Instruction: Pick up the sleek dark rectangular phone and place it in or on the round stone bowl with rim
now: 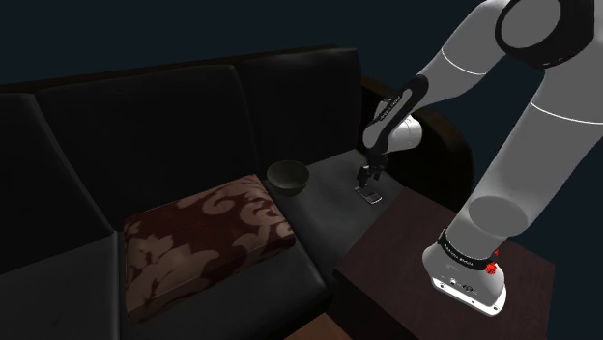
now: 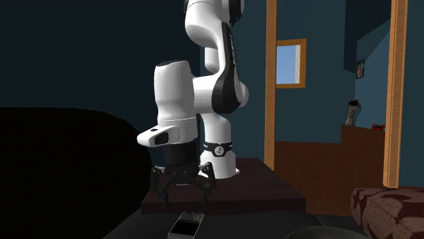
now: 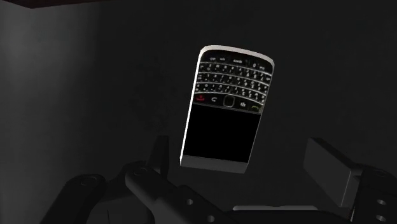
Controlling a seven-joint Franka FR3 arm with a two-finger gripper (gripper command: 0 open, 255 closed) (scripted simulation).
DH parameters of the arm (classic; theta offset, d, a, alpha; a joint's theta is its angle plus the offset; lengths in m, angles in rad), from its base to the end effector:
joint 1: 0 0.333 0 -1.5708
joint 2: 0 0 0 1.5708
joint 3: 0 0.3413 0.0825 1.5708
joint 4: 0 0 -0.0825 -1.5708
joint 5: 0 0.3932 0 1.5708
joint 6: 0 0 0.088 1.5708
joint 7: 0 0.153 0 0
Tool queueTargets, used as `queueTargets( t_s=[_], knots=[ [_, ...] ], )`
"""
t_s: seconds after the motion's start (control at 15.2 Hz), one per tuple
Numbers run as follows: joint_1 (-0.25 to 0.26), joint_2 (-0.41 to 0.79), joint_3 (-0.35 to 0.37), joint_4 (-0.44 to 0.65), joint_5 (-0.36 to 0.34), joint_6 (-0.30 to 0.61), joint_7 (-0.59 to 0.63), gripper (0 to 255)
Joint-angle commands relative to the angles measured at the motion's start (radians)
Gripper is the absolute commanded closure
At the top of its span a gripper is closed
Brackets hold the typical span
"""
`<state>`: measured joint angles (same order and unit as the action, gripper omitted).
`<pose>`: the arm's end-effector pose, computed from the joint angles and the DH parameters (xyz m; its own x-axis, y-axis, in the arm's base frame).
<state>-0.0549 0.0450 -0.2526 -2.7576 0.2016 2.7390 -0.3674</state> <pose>0.3644 -0.1220 0.1690 0.9911 -0.1261 -0.0418 -0.1290 -0.9887 -0.0759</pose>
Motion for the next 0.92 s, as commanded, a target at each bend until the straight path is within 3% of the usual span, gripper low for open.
queueTargets(
  t_s=[0.0,0.46,0.86],
  knots=[
    [0.0,0.065,0.014,0.013,0.066,0.047,-0.043,0],
    [-0.042,0.19,0.096,0.036,0.216,0.141,-0.153,0],
    [-0.042,0.19,0.096,0.036,0.215,0.141,-0.153,0]
  ],
)
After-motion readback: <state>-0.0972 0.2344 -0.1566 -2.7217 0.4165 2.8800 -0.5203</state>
